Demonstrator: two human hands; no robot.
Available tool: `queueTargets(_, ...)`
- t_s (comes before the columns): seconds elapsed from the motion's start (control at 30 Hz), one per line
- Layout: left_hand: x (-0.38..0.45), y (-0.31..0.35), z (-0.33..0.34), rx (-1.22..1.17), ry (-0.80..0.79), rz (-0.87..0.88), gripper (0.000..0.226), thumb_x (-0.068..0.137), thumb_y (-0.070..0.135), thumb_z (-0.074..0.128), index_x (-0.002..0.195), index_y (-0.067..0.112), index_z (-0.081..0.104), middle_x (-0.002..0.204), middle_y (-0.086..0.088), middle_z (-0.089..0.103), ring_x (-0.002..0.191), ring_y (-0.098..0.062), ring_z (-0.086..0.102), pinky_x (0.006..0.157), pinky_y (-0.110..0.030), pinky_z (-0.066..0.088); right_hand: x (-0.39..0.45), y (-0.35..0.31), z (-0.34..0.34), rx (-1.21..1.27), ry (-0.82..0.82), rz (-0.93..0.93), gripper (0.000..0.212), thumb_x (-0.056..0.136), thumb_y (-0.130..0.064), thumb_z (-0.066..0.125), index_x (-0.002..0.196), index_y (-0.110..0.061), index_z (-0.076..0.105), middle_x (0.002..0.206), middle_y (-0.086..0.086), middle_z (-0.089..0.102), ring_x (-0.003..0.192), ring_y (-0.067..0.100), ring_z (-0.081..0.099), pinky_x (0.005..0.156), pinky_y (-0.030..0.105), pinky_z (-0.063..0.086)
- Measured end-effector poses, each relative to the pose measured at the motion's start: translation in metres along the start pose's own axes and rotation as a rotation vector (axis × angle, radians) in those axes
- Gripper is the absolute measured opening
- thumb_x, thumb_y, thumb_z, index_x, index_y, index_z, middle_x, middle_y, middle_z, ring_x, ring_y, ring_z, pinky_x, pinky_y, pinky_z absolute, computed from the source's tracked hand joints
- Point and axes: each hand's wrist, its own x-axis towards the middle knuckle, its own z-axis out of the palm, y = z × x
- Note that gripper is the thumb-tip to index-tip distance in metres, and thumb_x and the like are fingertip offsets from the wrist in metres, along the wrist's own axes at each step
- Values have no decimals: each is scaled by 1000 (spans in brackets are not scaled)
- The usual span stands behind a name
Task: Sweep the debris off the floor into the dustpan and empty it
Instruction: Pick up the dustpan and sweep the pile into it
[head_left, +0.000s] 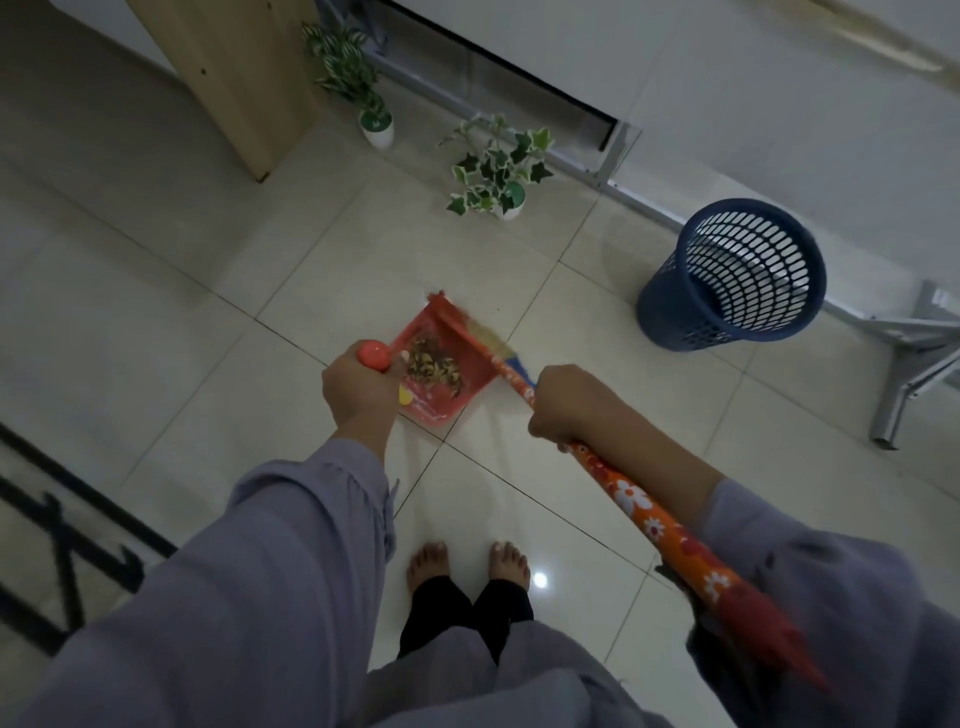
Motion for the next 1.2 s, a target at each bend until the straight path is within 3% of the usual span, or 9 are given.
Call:
queueTargets(0.13,-5,3,-7,-25,65,-15,23,77,28,77,90,10,71,81,-7,65,77,-25,58,79,-34,52,-7,6,-3,149,-78,23,14,79,-10,60,90,-2,64,66,5,67,46,13,64,57,26,56)
queueTargets(0.3,-3,7,-30,32,131,-35,26,77,29,74,95,10,72,90,-17,72,88,-35,66,79,-37,52,-19,14,-43,147,-24,-19,34,80,-14,64,111,0,68,77,9,75,54,13,66,73,34,62)
queueTargets(0.5,21,10,-46,68,143,-45,29,76,29,75,97,9,73,92,-18,72,90,-37,66,80,-40,54,-3,-1,-76,116,99,28,20,79,-11,62,96,-1,65,70,7,68,48,15,64,55,26,55)
queueTargets(0.57,33,7,-46,69,126,-36,29,76,29,75,97,9,73,92,-18,72,91,-37,67,81,-40,54,8,-12,-78,70,132,30,26,80,-9,61,104,-1,64,70,6,64,55,18,64,54,26,53)
queueTargets(0.7,56,-1,-48,60,100,-37,28,76,28,76,97,9,73,92,-17,73,90,-34,67,82,-39,54,29,-40,-62,-71,108,-3,58,83,-4,55,139,-7,43,93,11,64,85,26,65,77,34,56)
queueTargets(0.77,68,-5,-49,42,86,-48,28,75,27,77,96,10,74,92,-17,73,89,-33,67,84,-39,55,37,-55,-50,-71,60,-20,46,82,-3,54,128,-6,52,94,10,63,86,26,64,75,33,54)
queueTargets(0.87,85,-8,-52,46,66,-42,30,74,30,77,96,10,73,92,-16,73,89,-33,68,84,-41,55,39,-74,-37,-65,-27,-44,9,82,-2,54,78,-10,51,91,10,68,89,25,69,69,31,54)
queueTargets(1.03,99,-2,-59,46,41,-65,29,74,31,77,96,12,73,93,-14,73,91,-33,68,84,-40,55,38,-83,-51,33,-85,-24,8,81,-9,59,84,-4,64,64,5,68,49,14,64,53,21,50)
queueTargets(1.2,103,2,-61,75,17,0,25,77,24,76,97,9,73,94,-18,73,92,-35,66,84,-39,53,42,-82,-76,48,8,7,4,80,-8,59,77,-6,60,60,3,63,45,12,61,48,20,48)
